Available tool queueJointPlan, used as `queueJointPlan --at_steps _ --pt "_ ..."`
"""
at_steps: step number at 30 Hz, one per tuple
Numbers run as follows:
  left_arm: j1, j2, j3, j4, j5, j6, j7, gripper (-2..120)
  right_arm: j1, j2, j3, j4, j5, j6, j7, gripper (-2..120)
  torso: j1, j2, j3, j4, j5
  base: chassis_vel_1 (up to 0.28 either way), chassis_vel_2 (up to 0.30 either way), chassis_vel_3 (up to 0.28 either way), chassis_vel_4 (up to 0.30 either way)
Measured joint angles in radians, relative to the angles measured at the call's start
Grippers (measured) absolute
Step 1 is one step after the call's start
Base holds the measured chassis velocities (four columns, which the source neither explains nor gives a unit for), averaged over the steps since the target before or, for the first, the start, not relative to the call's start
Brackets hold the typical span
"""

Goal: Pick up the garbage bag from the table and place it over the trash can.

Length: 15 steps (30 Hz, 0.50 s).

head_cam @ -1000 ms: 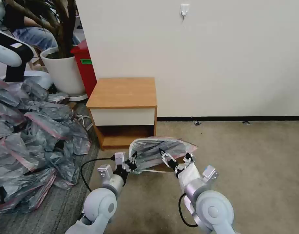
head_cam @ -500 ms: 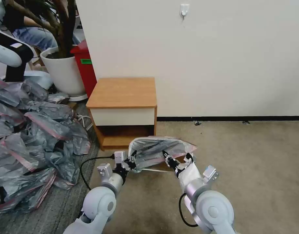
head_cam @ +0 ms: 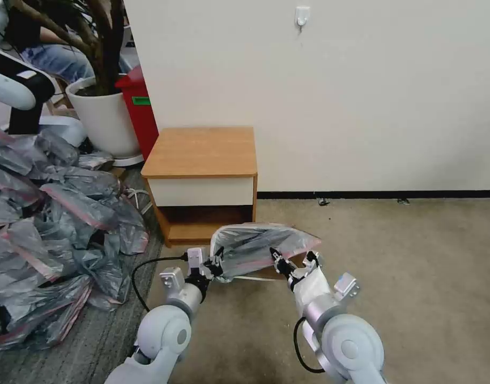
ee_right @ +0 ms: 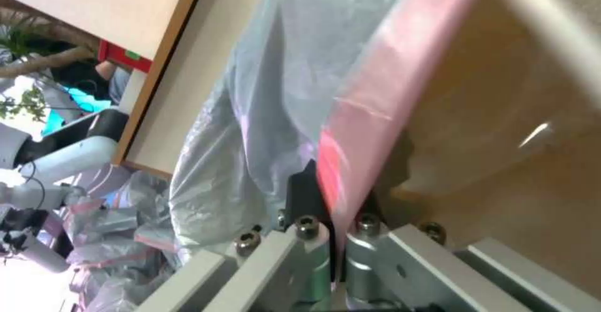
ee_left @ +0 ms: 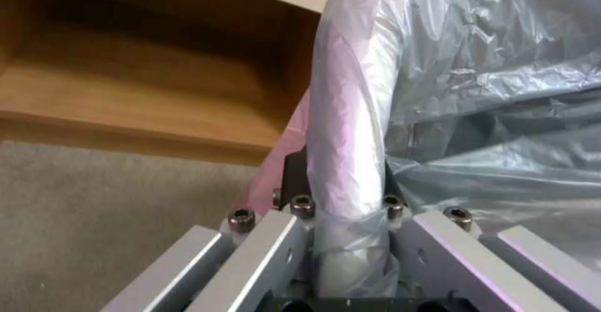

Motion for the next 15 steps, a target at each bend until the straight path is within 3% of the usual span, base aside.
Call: queueJointPlan --at_steps 15 --pt "-0.017 -0.019 -0.033 0.020 -0.050 -0.006 -0.036 3 -0.033 -0.004 0.014 0.026 -0.014 0.015 -0.003 0 0.000 0.000 0.000 0.0000 0.0000 0.000 0.000 0.000 0.000"
